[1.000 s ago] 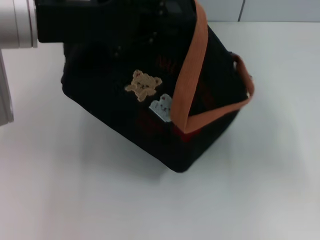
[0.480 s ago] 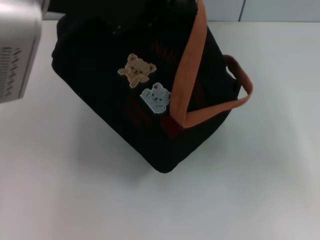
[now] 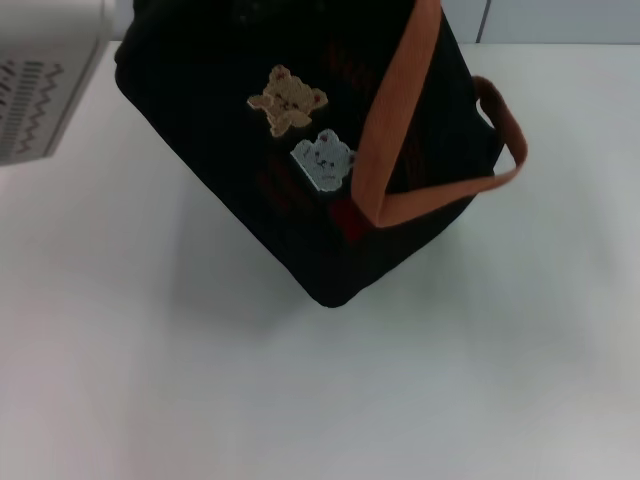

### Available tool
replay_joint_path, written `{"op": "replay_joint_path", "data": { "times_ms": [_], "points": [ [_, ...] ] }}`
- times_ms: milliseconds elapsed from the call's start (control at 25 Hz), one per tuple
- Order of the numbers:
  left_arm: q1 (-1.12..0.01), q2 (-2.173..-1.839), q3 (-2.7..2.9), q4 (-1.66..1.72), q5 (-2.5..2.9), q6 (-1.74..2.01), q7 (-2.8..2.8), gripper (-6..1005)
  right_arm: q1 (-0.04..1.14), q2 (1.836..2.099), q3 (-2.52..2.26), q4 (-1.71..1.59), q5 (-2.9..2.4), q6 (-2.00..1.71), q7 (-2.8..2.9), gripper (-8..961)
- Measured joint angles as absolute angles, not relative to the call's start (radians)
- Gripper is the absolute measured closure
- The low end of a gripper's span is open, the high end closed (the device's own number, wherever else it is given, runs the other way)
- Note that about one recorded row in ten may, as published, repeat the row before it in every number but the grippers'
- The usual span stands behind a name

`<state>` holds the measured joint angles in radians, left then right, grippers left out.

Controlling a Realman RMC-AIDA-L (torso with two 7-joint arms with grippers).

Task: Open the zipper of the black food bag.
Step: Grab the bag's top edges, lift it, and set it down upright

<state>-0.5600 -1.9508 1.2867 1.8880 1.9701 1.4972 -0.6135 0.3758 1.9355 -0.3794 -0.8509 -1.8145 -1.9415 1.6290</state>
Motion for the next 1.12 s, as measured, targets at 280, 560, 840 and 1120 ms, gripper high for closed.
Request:
{"op": "replay_joint_path", "data": {
  "times_ms": [280, 560, 840, 1120],
  "points": [
    [-0.564, -1.950, 1.305, 1.881, 1.983, 1.493, -0.607, 850, 0.378, 1.939, -0.379, -0.851, -1.815, -1.940, 1.630, 234],
    [-0.552, -1.945, 1.291, 1.870, 1.980, 1.445, -0.608, 849, 0.379, 1.944, -0.379, -0.849, -1.815, -1.939, 1.629, 234],
    [-0.564, -1.970, 1.097, 1.708, 1.849, 1.388, -0.597, 848, 0.377, 1.951, -0.379, -0.844, -1.815, -1.935, 1.616, 234],
    [-0.596, -2.022, 0.917, 1.627, 1.837, 1.490, -0.517, 848, 0.391, 1.954, -0.380, -0.843, -1.815, -1.932, 1.616, 234]
  ]
}}
